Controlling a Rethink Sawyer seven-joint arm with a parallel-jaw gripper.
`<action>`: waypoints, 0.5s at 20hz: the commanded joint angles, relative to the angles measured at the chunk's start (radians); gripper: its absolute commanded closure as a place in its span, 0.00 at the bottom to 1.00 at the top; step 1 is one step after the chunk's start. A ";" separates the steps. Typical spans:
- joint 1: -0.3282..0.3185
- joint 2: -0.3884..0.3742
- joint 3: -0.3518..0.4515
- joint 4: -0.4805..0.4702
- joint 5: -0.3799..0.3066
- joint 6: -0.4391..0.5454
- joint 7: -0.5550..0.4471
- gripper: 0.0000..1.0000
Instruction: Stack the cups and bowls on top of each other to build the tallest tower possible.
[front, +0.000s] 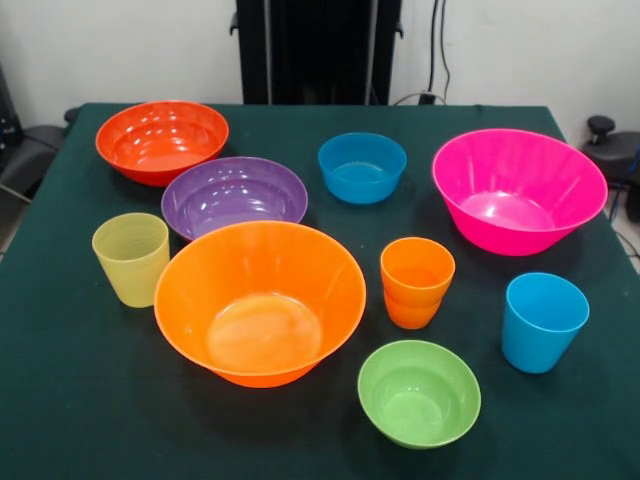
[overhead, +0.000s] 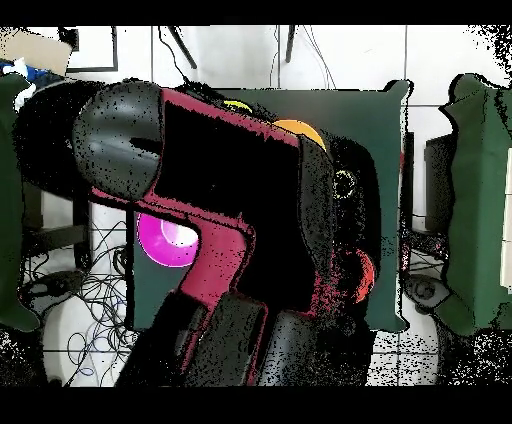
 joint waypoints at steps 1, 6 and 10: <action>0.142 -0.017 -0.011 0.124 0.036 0.172 0.538 1.00; 0.245 0.011 -0.098 0.071 0.066 0.221 0.800 1.00; 0.262 0.042 -0.099 -0.007 0.073 0.281 0.903 1.00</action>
